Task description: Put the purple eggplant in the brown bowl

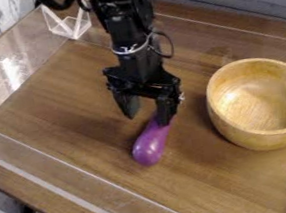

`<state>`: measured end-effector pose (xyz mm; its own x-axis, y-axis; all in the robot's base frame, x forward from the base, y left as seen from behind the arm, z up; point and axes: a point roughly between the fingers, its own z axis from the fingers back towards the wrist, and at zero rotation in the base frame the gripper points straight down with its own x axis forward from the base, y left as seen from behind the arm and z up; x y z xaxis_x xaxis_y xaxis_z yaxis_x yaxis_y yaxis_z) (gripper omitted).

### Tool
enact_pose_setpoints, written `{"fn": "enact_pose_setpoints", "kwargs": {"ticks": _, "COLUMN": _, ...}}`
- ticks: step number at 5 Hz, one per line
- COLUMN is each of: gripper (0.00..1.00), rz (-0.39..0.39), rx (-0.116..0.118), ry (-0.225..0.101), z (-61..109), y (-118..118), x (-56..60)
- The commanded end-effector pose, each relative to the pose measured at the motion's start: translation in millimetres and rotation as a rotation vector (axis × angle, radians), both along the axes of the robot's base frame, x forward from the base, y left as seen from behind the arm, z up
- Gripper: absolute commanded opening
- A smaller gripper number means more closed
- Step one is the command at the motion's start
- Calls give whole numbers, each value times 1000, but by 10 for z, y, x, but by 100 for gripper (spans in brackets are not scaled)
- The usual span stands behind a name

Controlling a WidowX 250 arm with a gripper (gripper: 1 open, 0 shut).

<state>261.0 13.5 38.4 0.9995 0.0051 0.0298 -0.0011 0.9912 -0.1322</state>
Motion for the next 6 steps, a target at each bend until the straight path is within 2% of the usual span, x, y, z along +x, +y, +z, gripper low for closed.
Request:
{"fn": "enact_pose_setpoints", "kwargs": {"ticks": 1, "gripper": 100, "rz": -5, "rx": 0, "ry": -34, "z": 29, "y": 5, "x": 59}}
{"fn": "enact_pose_setpoints", "kwargs": {"ticks": 4, "gripper": 100, "rz": 8, "rx": -15, "ry": -37, "z": -111, "y": 57, "x": 52}}
{"fn": "enact_pose_setpoints", "kwargs": {"ticks": 5, "gripper": 0, "rz": 10, "rx": -20, "ry": -42, "z": -133, "y": 62, "x": 48}}
{"fn": "enact_pose_setpoints", "kwargs": {"ticks": 6, "gripper": 0, "rz": 11, "rx": -26, "ry": -47, "z": -127, "y": 56, "x": 38}}
